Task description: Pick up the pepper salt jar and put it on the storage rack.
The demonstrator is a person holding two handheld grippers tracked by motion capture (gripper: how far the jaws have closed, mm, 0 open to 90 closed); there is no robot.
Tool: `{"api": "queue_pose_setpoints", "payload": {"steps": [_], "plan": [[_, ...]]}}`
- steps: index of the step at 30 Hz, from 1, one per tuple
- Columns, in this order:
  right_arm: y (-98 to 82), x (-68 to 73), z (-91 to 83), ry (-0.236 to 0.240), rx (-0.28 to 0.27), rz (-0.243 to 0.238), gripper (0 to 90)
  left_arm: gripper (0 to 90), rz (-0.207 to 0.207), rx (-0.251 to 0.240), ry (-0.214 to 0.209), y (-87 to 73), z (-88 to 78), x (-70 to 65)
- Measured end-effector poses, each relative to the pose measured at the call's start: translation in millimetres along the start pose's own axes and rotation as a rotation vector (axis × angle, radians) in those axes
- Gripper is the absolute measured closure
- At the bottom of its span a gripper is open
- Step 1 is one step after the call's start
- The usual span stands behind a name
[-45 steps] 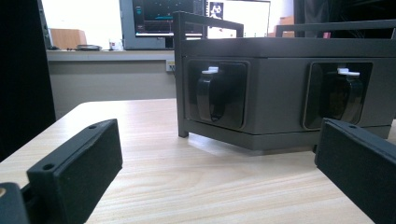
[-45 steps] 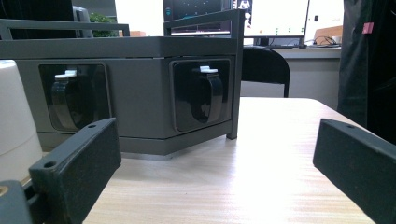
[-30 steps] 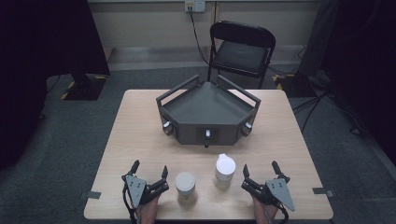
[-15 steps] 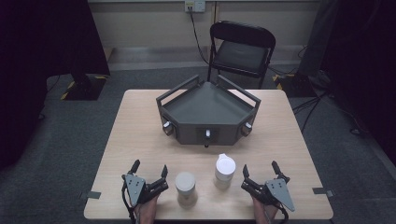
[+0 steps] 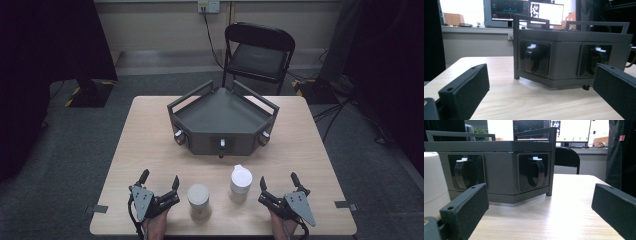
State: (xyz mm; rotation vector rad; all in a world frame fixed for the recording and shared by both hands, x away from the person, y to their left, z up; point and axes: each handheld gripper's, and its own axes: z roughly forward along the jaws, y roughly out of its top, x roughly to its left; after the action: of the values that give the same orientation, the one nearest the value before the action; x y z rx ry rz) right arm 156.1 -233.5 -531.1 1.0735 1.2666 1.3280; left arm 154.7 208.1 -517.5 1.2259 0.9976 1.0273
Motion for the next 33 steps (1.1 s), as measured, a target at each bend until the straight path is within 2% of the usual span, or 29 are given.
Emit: {"api": "queue_pose_setpoints", "payload": {"steps": [9, 15, 22, 26, 33], "plan": [[0.0, -0.1, 0.0, 0.001, 0.0, 0.0, 0.0, 0.0, -0.014, -0.012, -0.023, 12.4, -4.6, -1.0], [0.1, 0.0, 0.0, 0.0, 0.0, 0.0, 0.0, 0.0, 0.0, -0.022, -0.029, 20.0, -10.9, -3.0], [0.2, -0.6, 0.0, 0.003, 0.001, 0.001, 0.2, 0.0, -0.01, -0.042, -0.056, 27.7, -15.9, -3.1], [0.1, -0.6, -0.1, 0.003, 0.001, 0.0, 0.2, 0.2, -0.008, -0.043, -0.056, 31.5, -16.5, -3.5], [0.1, -0.4, -0.1, 0.003, 0.0, 0.0, 0.2, 0.2, -0.01, -0.05, -0.089, 37.9, -18.8, -3.8]]}}
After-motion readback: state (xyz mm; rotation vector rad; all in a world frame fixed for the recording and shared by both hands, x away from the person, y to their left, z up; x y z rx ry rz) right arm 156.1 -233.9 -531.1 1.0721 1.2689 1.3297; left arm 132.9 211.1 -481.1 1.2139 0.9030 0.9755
